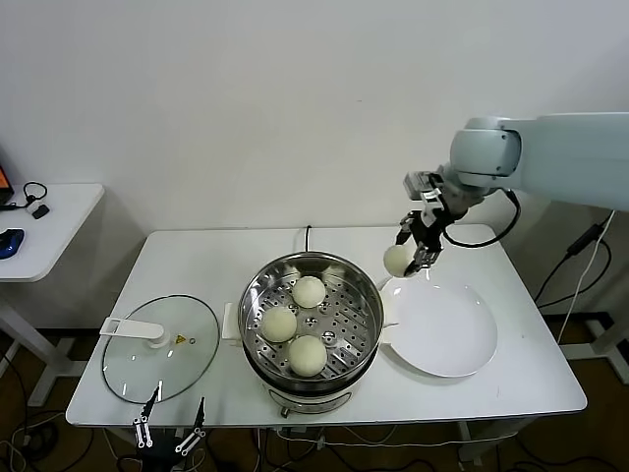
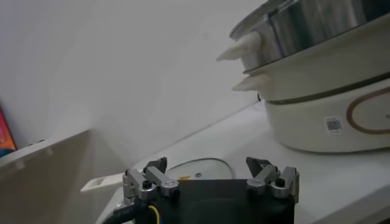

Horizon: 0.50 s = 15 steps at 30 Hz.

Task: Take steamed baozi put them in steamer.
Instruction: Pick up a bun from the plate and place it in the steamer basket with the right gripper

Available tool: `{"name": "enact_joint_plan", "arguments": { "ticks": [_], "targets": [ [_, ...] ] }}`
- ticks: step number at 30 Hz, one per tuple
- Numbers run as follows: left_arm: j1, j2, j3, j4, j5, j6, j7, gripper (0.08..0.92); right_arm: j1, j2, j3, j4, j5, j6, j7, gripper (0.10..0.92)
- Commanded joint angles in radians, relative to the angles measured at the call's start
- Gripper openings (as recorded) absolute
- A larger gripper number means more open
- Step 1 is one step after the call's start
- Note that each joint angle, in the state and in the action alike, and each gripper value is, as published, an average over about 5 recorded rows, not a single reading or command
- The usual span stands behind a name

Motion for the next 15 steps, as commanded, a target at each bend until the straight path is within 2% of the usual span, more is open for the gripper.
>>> {"name": "enact_joint_plan", "arguments": {
  "ticks": [1,6,15],
  "targets": [
    [0.004,-0.049,0.003,-0.001,0.002,-0.002,-0.002,0.823,0.129,0.096,0.020,0.245,0.252,-0.141,0.096,0.619],
    [0.006,-0.049,0.002,-0.004,0.001,-0.003,-0.002,0.823,0.026,0.128,0.043,0.230,0.215,-0.169,0.153,0.619],
    [-0.003,-0.049,0.000,0.001,-0.001,0.000,-0.002,0.823,-0.172,0.156,0.045,0.100,0.066,-0.172,0.186,0.619]
  ]
}}
